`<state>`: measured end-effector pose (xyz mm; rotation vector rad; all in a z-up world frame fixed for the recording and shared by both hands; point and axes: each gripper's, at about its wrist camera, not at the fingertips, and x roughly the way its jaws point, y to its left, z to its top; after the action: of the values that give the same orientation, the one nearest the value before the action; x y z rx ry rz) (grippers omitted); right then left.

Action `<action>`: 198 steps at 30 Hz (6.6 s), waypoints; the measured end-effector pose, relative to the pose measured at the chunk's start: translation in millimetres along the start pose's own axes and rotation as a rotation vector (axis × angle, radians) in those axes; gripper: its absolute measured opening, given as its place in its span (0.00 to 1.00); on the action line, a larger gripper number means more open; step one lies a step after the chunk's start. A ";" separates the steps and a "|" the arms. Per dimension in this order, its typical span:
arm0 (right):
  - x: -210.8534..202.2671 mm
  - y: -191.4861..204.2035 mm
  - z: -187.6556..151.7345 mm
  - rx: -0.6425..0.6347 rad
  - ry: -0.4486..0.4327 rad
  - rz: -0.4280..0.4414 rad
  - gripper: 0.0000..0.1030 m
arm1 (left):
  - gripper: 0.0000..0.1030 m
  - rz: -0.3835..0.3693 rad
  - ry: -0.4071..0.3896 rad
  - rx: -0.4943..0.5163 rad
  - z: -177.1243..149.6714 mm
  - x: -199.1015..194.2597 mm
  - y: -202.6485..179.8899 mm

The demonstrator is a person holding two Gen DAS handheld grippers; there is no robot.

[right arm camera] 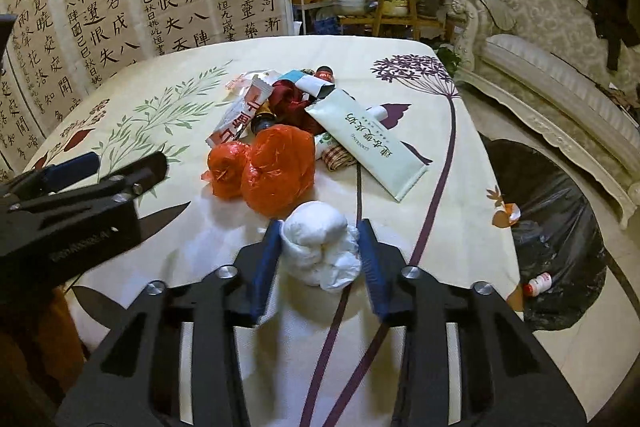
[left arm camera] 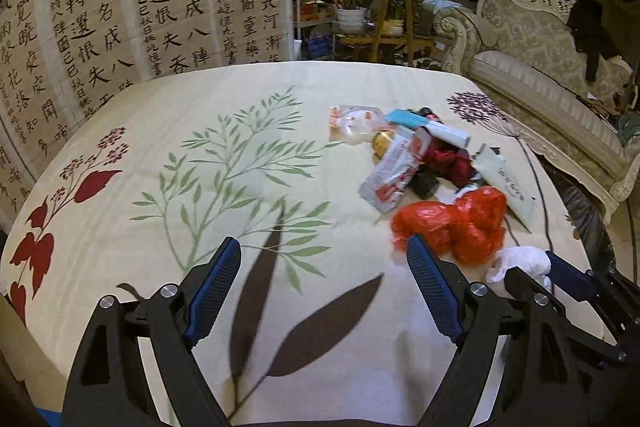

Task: Collect trash
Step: 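Grasp the white tissue ball with the right gripper while the left gripper grasps the red bag, then carry the tissue ball and red bag over the bin and open both grippers, then move both grippers back over the table toward the remaining trash, then grasp the white tube with the right gripper and lift it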

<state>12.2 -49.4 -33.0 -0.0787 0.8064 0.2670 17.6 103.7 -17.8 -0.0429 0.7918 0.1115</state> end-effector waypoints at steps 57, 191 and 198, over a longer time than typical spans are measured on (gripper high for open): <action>-34.2 -108.0 -3.8 0.203 -0.099 -0.162 0.33 | 0.63 -0.180 -0.060 0.091 13.8 -16.1 -90.0; 53.1 -37.2 43.5 -0.015 0.065 -0.021 0.42 | 0.78 0.063 0.033 -0.055 26.9 40.0 2.2; 45.8 -33.3 42.2 -0.039 0.043 -0.022 0.26 | 0.78 0.061 0.037 -0.054 25.5 40.3 0.9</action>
<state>80.9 -64.9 -37.9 -0.1300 0.8427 0.2607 63.6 110.1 -28.6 -0.0719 0.8271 0.1900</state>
